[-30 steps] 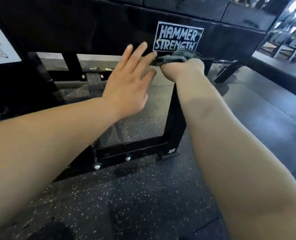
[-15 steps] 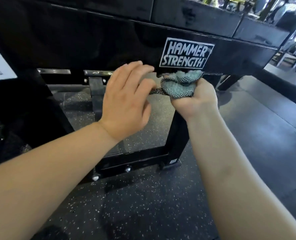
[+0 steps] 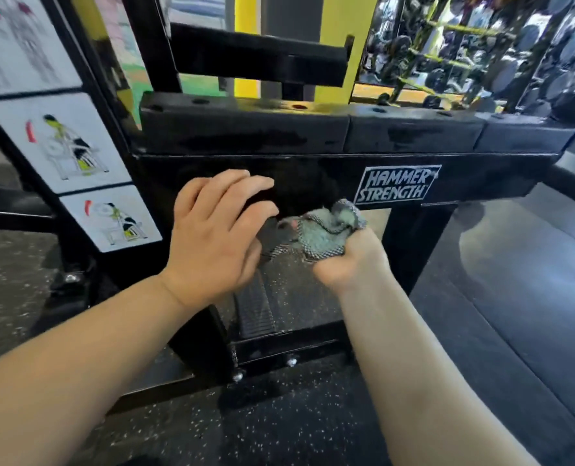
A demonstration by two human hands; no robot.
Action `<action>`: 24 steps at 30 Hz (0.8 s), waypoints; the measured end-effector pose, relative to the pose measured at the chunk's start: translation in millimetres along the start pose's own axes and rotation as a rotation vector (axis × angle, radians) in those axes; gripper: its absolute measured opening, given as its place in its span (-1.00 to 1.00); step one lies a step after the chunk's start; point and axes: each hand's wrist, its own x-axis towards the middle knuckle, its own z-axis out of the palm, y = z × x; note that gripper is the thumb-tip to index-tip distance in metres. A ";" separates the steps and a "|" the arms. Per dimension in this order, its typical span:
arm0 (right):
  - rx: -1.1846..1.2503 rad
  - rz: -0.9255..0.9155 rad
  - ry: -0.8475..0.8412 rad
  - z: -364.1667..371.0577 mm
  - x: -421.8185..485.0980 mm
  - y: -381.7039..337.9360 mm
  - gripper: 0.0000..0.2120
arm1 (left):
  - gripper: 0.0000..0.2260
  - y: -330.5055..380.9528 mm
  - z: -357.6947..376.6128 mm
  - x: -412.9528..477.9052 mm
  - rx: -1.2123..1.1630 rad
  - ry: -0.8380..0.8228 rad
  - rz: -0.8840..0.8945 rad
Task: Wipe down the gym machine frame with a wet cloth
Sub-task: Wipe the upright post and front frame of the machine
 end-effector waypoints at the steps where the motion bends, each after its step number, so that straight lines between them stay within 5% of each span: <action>1: 0.023 -0.044 0.090 -7.6 -3.8 -10.1 -0.91 | -0.74 -1.6 -2.2 3.2 -0.003 0.002 0.005; 4: -0.024 -0.497 0.424 -21.1 -26.9 -32.3 -0.78 | -0.73 1.9 -2.0 20.7 -0.038 0.044 0.015; 8: -0.567 -1.018 0.206 4.1 -7.0 -15.8 -0.56 | -0.71 15.8 0.2 39.5 -0.092 0.061 -0.023; 15: -1.351 -1.815 0.158 23.5 51.8 34.2 -0.41 | -0.75 16.2 -5.6 49.6 -0.203 0.118 -0.123; 17: -1.394 -1.875 0.055 5.5 58.8 5.9 -0.41 | -0.75 15.1 -4.9 50.9 -0.190 0.111 -0.090; 22: -1.016 -1.385 0.351 -16.4 53.8 -62.0 -0.54 | -0.71 30.7 4.7 73.6 -0.089 -0.051 -0.004; 24: -1.108 -1.409 0.259 -6.0 42.3 -51.0 -0.52 | -0.70 36.4 6.4 86.1 -0.087 -0.088 -0.030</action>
